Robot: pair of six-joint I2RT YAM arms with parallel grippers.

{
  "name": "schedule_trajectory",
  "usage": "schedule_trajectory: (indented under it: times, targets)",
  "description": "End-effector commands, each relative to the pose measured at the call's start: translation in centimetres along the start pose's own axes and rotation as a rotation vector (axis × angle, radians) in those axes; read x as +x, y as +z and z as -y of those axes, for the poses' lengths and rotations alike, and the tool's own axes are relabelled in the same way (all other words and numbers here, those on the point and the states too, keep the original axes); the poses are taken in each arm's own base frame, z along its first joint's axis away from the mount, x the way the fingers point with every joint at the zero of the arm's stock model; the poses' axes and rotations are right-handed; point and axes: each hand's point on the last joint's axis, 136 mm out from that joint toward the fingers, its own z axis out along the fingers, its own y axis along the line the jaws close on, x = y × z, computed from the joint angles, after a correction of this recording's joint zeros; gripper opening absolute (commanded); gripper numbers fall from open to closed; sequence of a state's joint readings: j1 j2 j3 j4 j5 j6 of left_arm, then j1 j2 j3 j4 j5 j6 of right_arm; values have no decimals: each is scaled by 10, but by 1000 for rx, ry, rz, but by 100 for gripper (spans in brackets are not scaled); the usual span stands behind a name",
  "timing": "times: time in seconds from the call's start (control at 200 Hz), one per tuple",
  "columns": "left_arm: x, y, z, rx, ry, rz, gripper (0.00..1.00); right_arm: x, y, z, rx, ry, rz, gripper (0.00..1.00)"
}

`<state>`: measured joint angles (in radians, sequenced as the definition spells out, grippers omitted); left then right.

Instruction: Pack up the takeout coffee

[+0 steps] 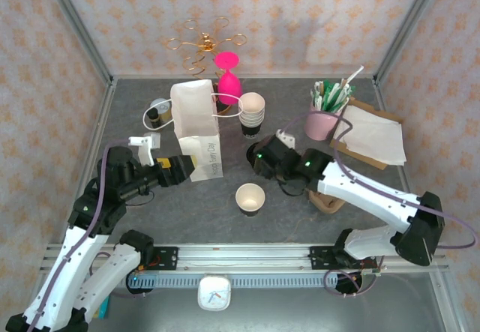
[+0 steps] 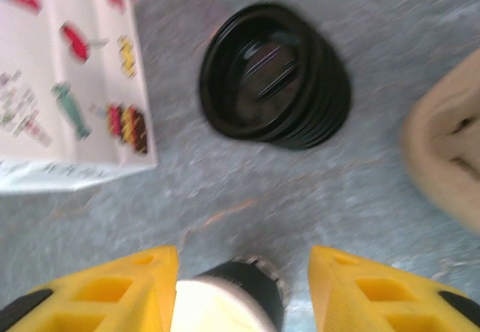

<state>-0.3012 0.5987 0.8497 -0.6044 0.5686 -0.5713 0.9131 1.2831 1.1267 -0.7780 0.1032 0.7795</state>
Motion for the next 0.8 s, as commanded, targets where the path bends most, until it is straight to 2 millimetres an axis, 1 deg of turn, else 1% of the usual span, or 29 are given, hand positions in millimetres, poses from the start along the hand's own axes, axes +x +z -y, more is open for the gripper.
schedule_trajectory:
  times: [0.0,0.07,0.195,0.24,0.31,0.39,0.48,0.535,0.661,0.746,0.796]
  targets:
    - [-4,-2,14,63,-19,23,96,-15,4,22,93,-9,17,55]
    - [0,2,16,78,-26,12,96,-25,15,25,118,-1,18,57]
    - [7,11,24,95,-11,-11,96,-44,31,19,135,10,41,57]
    - [10,14,26,92,2,-17,96,-47,39,20,155,15,40,56]
    - [15,21,30,92,21,-28,97,-53,49,19,166,22,35,50]
    - [21,32,33,101,32,-41,98,-58,57,17,197,15,39,49]
    - [27,42,34,103,41,-47,99,-59,69,16,213,12,30,48]
    - [28,47,34,100,51,-49,99,-58,76,16,214,12,20,45]
    - [32,57,27,64,65,-62,99,-55,89,17,230,5,3,44]
    - [33,61,22,41,76,-73,99,-52,95,19,251,-11,-14,41]
    - [34,62,20,32,82,-76,99,-54,95,20,265,-14,-6,38]
